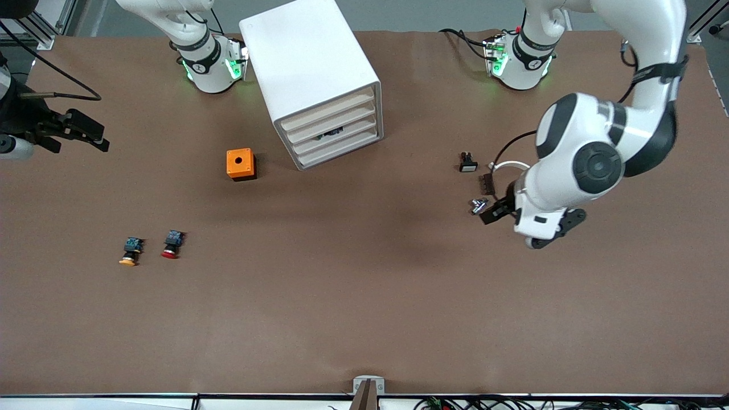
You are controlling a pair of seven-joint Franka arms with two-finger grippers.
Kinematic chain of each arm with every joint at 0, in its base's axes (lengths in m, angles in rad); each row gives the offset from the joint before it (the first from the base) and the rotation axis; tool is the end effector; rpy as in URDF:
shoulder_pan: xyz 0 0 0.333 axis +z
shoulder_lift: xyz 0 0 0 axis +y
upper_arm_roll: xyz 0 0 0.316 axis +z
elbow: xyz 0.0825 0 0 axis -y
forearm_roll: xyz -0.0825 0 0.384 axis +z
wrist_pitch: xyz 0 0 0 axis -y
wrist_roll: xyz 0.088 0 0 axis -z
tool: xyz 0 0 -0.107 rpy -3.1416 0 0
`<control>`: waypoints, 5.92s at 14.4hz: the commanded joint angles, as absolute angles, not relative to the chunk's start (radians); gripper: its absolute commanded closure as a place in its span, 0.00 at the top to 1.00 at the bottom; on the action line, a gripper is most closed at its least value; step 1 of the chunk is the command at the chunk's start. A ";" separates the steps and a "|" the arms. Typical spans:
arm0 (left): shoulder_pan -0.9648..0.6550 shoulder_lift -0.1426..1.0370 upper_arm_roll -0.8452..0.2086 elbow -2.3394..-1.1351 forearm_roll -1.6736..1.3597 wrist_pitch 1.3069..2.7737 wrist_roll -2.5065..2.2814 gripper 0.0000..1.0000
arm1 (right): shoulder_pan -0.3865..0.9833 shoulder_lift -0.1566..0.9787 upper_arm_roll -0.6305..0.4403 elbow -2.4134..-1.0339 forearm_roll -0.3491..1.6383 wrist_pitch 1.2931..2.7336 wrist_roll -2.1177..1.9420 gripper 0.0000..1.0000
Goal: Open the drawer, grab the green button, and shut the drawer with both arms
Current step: 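Reach the left gripper to the drawer handle of the white cabinet, then pull the drawer open with the left gripper while the right gripper approaches, then reach the right gripper into the drawer and grasp the green button, then lift the green button out while the left gripper pushes the drawer shut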
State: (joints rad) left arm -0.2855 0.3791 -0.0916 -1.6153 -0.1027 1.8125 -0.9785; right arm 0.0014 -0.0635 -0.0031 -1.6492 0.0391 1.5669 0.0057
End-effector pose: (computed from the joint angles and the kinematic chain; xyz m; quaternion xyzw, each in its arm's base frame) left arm 0.5987 -0.2396 0.3938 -0.9436 -0.3119 0.1113 0.0053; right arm 0.5334 0.0032 0.6218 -0.9998 0.0038 0.0094 0.0196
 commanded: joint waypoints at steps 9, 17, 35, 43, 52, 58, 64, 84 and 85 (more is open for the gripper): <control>-0.495 0.641 -0.103 -1.562 -0.553 1.809 -1.946 1.00 | -0.003 0.011 -0.003 -1.631 -0.046 1.587 -0.001 1.00; -0.607 0.782 -0.103 -1.565 -0.896 1.804 -2.208 0.74 | -0.052 0.138 -0.011 -1.600 -0.064 1.620 -0.028 1.00; -0.669 0.845 -0.117 -1.527 -0.944 1.706 -2.287 0.00 | 0.303 0.135 -0.002 -1.621 0.094 1.663 1.118 1.00; -0.500 0.913 -0.107 -1.361 -0.900 1.724 -2.159 0.00 | 0.566 0.135 -0.003 -1.785 0.083 1.905 1.511 1.00; -0.479 0.890 -0.057 -1.353 -0.827 1.755 -2.092 1.00 | 0.794 0.302 -0.003 -1.799 -0.040 2.088 1.917 1.00; -0.486 0.830 -0.069 -1.247 -0.355 1.756 -2.060 1.00 | 0.864 0.439 -0.005 -1.759 -0.072 2.170 2.055 1.00; -0.428 0.724 -0.054 -1.244 -0.299 1.756 -1.707 1.00 | 0.862 0.506 -0.005 -1.735 -0.077 2.201 2.059 1.00; -0.615 0.778 -0.089 -1.452 -0.189 2.138 -1.161 1.00 | 0.645 0.451 -0.011 -1.632 -0.069 1.907 1.494 0.00; -0.632 0.775 -0.100 -1.469 -0.189 2.137 -1.201 1.00 | 0.597 0.445 -0.011 -1.634 -0.069 1.908 1.395 0.00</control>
